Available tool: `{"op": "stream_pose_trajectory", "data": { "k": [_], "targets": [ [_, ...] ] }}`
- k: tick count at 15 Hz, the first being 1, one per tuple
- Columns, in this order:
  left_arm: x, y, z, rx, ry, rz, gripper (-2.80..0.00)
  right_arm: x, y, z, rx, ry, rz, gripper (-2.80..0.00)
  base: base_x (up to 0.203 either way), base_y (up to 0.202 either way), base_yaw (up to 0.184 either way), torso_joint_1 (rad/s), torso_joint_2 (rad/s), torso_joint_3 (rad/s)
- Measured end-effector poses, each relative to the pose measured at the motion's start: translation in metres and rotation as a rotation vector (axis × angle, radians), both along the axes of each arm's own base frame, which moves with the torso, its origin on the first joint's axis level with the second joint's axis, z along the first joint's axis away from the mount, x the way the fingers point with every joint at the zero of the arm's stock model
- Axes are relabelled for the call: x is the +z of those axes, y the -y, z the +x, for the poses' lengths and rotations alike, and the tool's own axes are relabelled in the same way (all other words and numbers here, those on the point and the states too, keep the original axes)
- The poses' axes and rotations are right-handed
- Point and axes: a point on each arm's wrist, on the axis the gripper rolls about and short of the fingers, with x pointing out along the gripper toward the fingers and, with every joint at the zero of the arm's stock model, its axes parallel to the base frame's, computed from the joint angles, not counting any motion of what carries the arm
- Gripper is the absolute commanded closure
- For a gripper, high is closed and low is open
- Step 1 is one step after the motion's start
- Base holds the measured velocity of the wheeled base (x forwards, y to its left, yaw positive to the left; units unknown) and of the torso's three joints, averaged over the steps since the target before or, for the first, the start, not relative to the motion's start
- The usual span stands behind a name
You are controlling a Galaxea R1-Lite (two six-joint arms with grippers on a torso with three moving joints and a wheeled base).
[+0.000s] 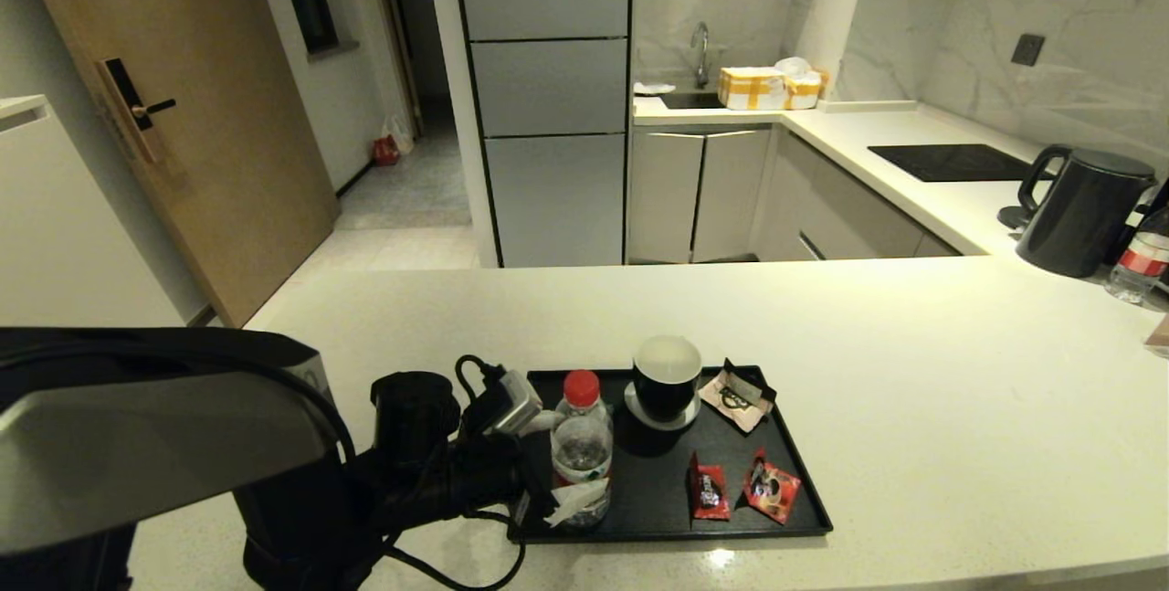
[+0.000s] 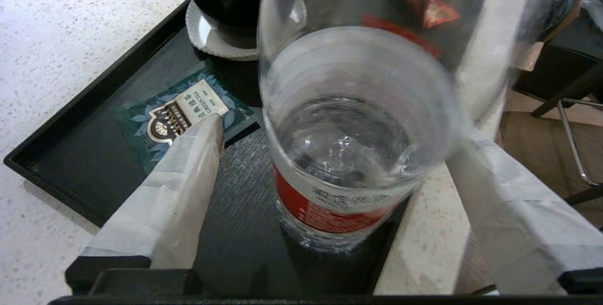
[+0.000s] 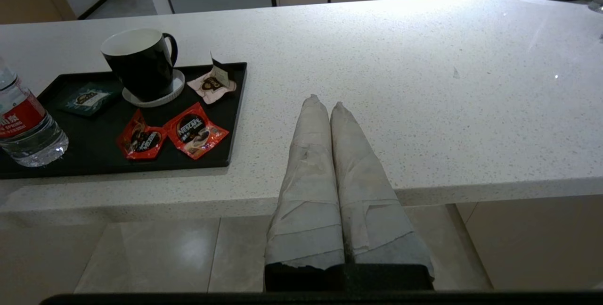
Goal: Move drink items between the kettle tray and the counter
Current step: Pick up the bottled water, then place it on the left
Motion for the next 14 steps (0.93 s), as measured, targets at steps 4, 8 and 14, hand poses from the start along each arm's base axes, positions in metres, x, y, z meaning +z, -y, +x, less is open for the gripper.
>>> {"op": "stream_pose_trajectory", "data": {
  "k": [4, 8, 14],
  "targets": [
    [-0.005, 0.002, 0.002, 0.024, -0.003, 0.013, 0.00, 0.000, 0.000, 0.000, 0.000, 0.000, 0.000, 0.00, 0.000, 0.000, 0.000, 0.000, 0.00, 0.000],
    [0.003, 0.001, 0.002, 0.088, -0.036, -0.011, 0.00, 0.000, 0.000, 0.000, 0.000, 0.000, 0.000, 0.00, 0.000, 0.000, 0.000, 0.000, 0.00, 0.000],
    [0.038, 0.000, 0.004, 0.315, 0.012, -0.005, 0.00, 0.000, 0.000, 0.000, -0.001, 0.000, 0.000, 0.00, 0.000, 0.000, 0.000, 0.000, 0.00, 0.000]
  ]
}}
